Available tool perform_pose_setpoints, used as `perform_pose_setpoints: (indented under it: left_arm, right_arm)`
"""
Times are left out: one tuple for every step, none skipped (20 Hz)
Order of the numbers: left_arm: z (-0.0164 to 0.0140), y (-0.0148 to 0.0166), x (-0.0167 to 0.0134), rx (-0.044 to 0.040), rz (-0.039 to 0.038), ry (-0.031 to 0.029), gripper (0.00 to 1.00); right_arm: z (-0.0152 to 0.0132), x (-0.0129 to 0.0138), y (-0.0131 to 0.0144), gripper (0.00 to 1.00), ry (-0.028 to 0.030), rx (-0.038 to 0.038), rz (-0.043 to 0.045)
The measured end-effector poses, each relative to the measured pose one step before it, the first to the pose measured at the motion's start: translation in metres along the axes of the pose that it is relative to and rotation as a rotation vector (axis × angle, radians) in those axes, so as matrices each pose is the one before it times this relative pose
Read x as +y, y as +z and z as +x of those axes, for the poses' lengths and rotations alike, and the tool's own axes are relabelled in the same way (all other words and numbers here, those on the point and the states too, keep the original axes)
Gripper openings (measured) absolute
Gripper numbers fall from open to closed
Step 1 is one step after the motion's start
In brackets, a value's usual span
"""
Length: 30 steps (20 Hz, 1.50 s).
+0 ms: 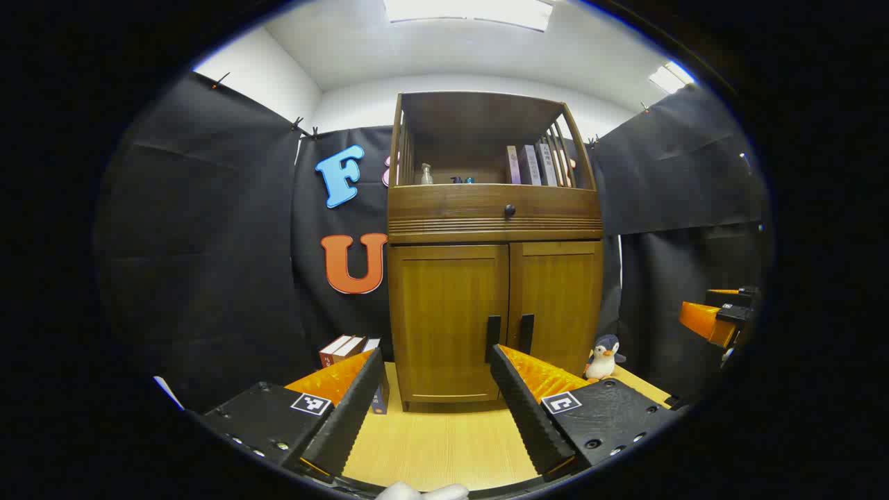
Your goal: Open the right door of the double-door shoe cabinet with the right hand, and open the left door with the left hand.
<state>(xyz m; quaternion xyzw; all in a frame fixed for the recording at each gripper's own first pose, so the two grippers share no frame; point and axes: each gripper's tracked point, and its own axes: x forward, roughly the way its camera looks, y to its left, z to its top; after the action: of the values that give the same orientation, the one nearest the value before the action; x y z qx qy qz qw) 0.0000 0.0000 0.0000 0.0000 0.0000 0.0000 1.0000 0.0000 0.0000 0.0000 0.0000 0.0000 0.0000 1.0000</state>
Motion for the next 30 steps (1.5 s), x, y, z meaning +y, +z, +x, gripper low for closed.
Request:
perform_pose_setpoints:
  left_arm:
    - [-0.00008,0.00038,0.00291,-0.00089,0.00057,0.0063,0.94]
    - [0.00033,0.0007,0.00196,-0.00254,-0.00117,0.00365,0.94]
    - [-0.00017,0.00126,0.00129,-0.0055,-0.0017,0.00113,0.94]
    - [-0.00062,0.00009,0.00054,-0.00135,-0.00105,-0.00047,0.94]
    - [0.00006,-0.00052,-0.00031,0.00083,-0.00343,-0.00415,0.94]
    - [-0.00016,-0.00024,-0.00058,0.00192,-0.00246,-0.00456,0.94]
    - [0.00029,-0.00054,-0.00008,0.00056,0.00013,-0.00211,0.94]
    - [-0.00074,0.00005,0.00168,0.00005,0.0031,-0.0007,0.94]
    - [-0.00057,-0.00085,0.00128,0.00012,0.004,-0.00084,0.94]
    - [-0.00019,-0.00031,0.00033,-0.0012,0.00142,0.00023,0.94]
    - [-0.00155,-0.00065,0.00097,-0.00218,0.00103,-0.00145,0.94]
    - [-0.00045,0.00061,0.0018,-0.0005,0.00013,0.00055,0.94]
    - [-0.00034,-0.00029,0.00211,-0.00229,-0.00139,0.00183,0.94]
    - [0.00011,0.00024,0.00106,-0.00031,-0.00293,-0.00005,0.94]
    - [-0.00022,-0.00173,0.00097,0.00367,-0.00298,-0.00087,0.94]
    - [-0.00061,-0.00127,0.00076,0.00326,-0.0016,-0.00098,0.94]
    - [0.00023,-0.00124,0.00053,0.00273,0.00052,-0.00005,0.94]
    - [-0.00153,-0.00138,0.00115,0.00497,0.00261,0.00343,0.94]
    - [-0.00114,-0.00134,0.00124,0.00167,0.00301,0.00386,0.94]
    - [0.00011,-0.0019,-0.00042,0.00561,0.0022,0.00299,0.94]
    - [0.00054,-0.00248,-0.00159,0.0084,0.00089,0.00186,0.94]
    - [0.00139,-0.00201,-0.00222,0.01028,0.00354,-0.00091,0.94]
    - [0.00061,-0.00197,-0.00042,0.01228,0.00623,0.0043,0.94]
    - [0.00083,-0.00013,-0.00045,0.00703,0.00212,0.00874,0.94]
    - [0.00001,-0.0009,-0.00134,0.00439,-0.00518,0.00602,0.94]
    - [0.00089,0.00043,-0.00228,0.00198,-0.00886,0.00046,0.94]
    - [0.00039,0.00026,-0.0021,0.00513,-0.00729,0.00102,0.94]
    - [0.00053,0.00024,-0.00081,0.00438,-0.00363,0.00212,0.94]
    - [-0.00029,0.00127,0.00041,0.00021,-0.00266,0.0087,0.94]
    - [0.00047,0.00138,0.00162,-0.00266,-0.00345,0.01452,0.94]
  right_arm:
    - [-0.00065,0.00008,-0.00088,1.0,-0.00211,0.00469,-0.00407]
    - [-0.00048,-0.00029,0.00079,1.0,-0.0054,-0.00132,-0.00384]
    - [0.0004,0.00003,0.0003,1.0,-0.00374,-0.00085,-0.00212]
    - [-0.00006,0.00037,0.00102,1.0,-0.00136,-0.0005,0.00041]
    - [0.00014,-0.00033,-0.00026,1.0,-0.00084,0.00081,0.00133]
    - [-0.00002,0.00036,0.001,1.0,0.00018,-0.0024,0.00217]
    - [-0.00071,-0.00027,0.00001,1.0,0.00002,0.00059,0.00063]
    - [-0.00027,0.00023,0.001,1.0,0.0001,-0.00168,-0.00001]
    - [0.00046,-0.00048,-0.00003,1.0,-0.00216,-0.00221,-0.00041]
    - [0.00005,-0.00012,0.00059,1.0,-0.00203,-0.00082,-0.00353]
    - [-0.00061,0.00036,0.00005,1.0,0.00244,-0.00363,-0.00345]
    - [0.00031,0.00059,0.0007,1.0,0.00229,-0.00272,-0.00176]
    - [0.00082,-0.00013,-0.0005,1.0,0.00205,-0.00166,-0.00108]
    - [0.00044,0.00025,-0.00067,1.0,0.00305,0.00143,-0.00216]
    - [0.00016,-0.00038,-0.00202,1.0,0.00237,0.00552,-0.00278]
    - [0.0009,0.00054,-0.00146,1.0,0.00504,0.00117,-0.00361]
    - [0.00144,-0.00076,-0.00226,1.0,-0.00539,0.00999,-0.0088]
    - [0.00236,-0.00061,-0.00365,1.0,-0.00568,0.01315,-0.0123]
    - [0.0018,0.00247,-0.00531,1.0,-0.0039,0.0213,-0.00982]
    - [0.00439,0.00361,-0.00525,1.0,0.00216,0.0142,-0.00511]
    - [0.00984,0.00217,-0.01055,1.0,0.00245,0.0144,-0.00459]
    - [0.0154,0.00097,-0.00789,1.0,0.00503,0.01625,-0.00553]
    - [0.02307,-0.00175,-0.00467,1.0,0.0094,0.01138,-0.00301]
    - [0.01623,0.00372,-0.00106,1.0,0.01172,0.00696,-0.00062]
    - [0.0143,0.0047,-0.00334,1.0,0.01253,0.01077,0.00016]
    - [0.01288,0.00558,-0.00262,1.0,0.01465,0.00257,-0.00235]
    - [0.01404,0.00467,-0.00179,1.0,0.01147,0.00613,-0.00383]
    - [0.01665,0.00575,-0.00163,1.0,0.01228,0.00433,-0.00078]
    - [0.0184,0.00759,-0.00322,1.0,0.02189,0.00742,0.00069]
    - [0.01756,0.00975,-0.00209,1.0,0.027,0.00914,0.00103]
